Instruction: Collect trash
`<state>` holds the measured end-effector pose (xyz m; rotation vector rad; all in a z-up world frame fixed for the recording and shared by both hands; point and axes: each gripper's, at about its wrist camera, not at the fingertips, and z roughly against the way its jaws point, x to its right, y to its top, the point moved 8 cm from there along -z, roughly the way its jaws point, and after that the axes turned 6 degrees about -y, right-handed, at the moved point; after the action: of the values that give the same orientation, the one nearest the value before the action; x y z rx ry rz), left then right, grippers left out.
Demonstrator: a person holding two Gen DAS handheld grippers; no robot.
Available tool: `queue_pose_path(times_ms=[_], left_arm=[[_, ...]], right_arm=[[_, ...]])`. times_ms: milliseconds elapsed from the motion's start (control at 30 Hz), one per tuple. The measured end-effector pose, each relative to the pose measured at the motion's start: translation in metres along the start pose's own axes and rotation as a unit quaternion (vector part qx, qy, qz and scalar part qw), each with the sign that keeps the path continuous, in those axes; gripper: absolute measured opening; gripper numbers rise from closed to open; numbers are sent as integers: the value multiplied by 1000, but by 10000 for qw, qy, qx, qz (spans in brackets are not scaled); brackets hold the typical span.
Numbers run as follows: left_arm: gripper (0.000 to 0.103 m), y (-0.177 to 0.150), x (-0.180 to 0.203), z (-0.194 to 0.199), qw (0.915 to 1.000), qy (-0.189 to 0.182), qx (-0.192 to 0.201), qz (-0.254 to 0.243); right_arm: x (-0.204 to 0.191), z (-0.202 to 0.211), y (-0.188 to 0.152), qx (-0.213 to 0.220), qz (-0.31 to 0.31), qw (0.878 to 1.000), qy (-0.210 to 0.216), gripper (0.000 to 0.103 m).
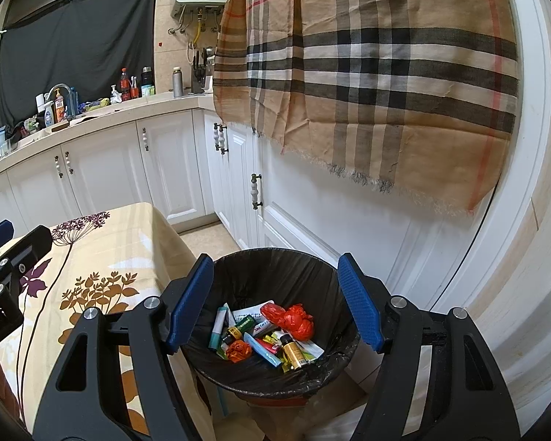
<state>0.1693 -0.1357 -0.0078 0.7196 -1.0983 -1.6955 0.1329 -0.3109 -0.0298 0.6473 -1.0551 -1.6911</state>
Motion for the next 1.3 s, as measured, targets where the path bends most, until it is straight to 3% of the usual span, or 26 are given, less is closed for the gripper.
queue_pose_path(times_ms=[1300], left_arm=[[84,0,1,-3,10000,-14,-33,78]], right_arm=[[0,-2,-1,-6,3,10000,-3,68]])
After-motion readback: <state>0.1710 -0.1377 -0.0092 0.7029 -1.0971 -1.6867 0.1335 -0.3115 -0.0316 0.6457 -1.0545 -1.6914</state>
